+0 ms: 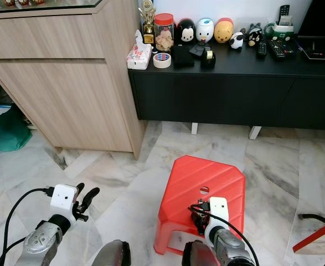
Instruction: Hang keys on a hook
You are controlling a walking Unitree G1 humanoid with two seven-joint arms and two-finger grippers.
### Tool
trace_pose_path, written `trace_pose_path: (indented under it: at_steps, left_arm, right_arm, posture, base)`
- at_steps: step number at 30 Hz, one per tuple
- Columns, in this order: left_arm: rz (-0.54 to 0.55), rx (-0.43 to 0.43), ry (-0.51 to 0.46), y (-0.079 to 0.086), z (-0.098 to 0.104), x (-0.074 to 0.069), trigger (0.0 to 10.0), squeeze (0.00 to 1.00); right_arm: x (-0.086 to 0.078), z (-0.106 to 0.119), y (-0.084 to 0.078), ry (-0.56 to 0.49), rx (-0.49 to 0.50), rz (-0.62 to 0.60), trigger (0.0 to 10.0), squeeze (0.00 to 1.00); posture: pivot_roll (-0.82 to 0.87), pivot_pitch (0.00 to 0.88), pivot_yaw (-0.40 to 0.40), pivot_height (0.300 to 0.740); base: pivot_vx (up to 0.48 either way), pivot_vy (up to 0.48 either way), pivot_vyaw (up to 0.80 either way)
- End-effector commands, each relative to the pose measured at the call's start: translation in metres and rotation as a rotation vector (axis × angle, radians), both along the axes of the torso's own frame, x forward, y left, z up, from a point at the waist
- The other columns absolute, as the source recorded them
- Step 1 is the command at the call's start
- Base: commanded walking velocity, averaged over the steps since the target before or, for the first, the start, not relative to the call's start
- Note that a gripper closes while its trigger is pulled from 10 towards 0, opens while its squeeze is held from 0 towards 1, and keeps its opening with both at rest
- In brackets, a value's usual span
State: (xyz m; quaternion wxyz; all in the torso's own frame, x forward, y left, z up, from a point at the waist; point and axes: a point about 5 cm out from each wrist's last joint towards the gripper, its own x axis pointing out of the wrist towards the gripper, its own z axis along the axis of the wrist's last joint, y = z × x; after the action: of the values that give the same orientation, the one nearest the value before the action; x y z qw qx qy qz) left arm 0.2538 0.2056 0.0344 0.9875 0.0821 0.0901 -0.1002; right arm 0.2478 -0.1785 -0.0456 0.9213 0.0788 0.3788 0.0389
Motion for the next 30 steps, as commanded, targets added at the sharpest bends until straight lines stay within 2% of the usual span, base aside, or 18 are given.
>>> trace_pose_path:
  at_steps: [1, 18, 30]
  left_arm:
    - [-0.005, 0.016, 0.026, 0.003, -0.003, -0.003, 10.0, 0.00]
    - [-0.014, 0.020, 0.031, -0.001, -0.005, -0.002, 10.0, 0.00]
    - [-0.008, 0.017, 0.036, -0.003, -0.006, 0.001, 10.0, 0.00]
  right_arm:
    - [-0.006, -0.004, 0.003, 0.019, 0.017, -0.019, 0.0, 0.00]
    - [-0.008, -0.006, 0.011, 0.008, 0.041, -0.020, 0.0, 0.00]
    - [0.004, 0.003, 0.015, -0.077, 0.051, -0.021, 0.0, 0.00]
  posture:
    - [0.14, 0.105, 0.038, 0.628]
    - [0.13, 0.100, 0.035, 0.628]
    - [0.12, 0.085, 0.025, 0.628]
  base:
    - [0.000, 0.000, 0.00]
    - [0.000, 0.000, 0.00]
    - [0.000, 0.000, 0.00]
